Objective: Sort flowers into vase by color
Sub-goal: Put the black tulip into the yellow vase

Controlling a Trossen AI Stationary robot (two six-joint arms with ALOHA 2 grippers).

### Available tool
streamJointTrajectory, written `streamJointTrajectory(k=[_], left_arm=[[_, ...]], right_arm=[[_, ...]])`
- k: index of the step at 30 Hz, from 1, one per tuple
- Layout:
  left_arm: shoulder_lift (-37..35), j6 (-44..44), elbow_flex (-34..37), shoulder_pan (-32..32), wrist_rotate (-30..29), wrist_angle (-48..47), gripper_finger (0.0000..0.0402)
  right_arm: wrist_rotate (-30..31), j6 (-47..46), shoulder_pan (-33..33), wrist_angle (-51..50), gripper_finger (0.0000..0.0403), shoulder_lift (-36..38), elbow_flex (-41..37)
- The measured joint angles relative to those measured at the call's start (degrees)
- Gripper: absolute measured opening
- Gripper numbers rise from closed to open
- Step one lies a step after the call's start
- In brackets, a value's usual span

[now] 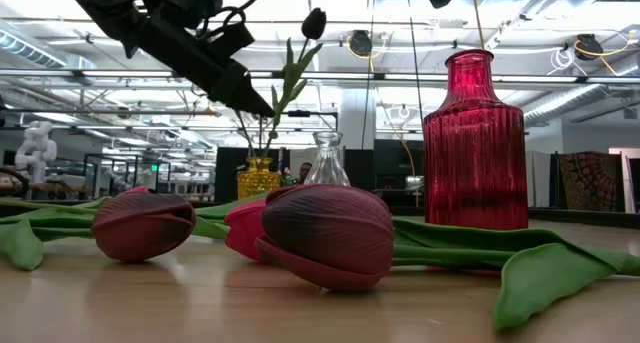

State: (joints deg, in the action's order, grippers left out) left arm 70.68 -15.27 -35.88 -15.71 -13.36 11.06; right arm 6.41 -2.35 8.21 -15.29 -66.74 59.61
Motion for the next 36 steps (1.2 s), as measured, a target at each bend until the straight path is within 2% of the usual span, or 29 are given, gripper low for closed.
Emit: streamJointTrajectory(k=[6, 10, 16, 21, 27, 36], left_arm=[[-0.7, 0.0, -0.7, 2.2, -0.6, 2.9, 0.0192], [0.4, -0.1, -0.8, 3.0, -4.7, 6.4, 0.0192], [2.7, -0.2, -0.7, 2.9, -5.0, 6.7, 0.019], [6.0, -2.0, -0.7, 2.9, -5.0, 10.6, 0.0174], [6.7, -3.3, -0.7, 2.1, -6.3, 12.6, 0.0134], [6.8, -3.5, -0.7, 1.1, -4.7, 12.3, 0.0026]], right_arm=[[0.0, 0.0, 0.0, 0.0, 0.0183, 0.0, 0.0], [0.0, 0.0, 0.0, 0.2, 0.0183, 0.0, 0.0], [0.0, -0.6, 0.0, 0.4, 0.0183, 0.0, 0.0], [0.0, -0.6, 0.0, 0.4, 0.0183, 0.0, 0.0], [0.0, -0.1, 0.0, 0.4, 0.0183, 0.0, 0.0], [0.0, 0.0, 0.0, 0.4, 0.0183, 0.0, 0.0]])
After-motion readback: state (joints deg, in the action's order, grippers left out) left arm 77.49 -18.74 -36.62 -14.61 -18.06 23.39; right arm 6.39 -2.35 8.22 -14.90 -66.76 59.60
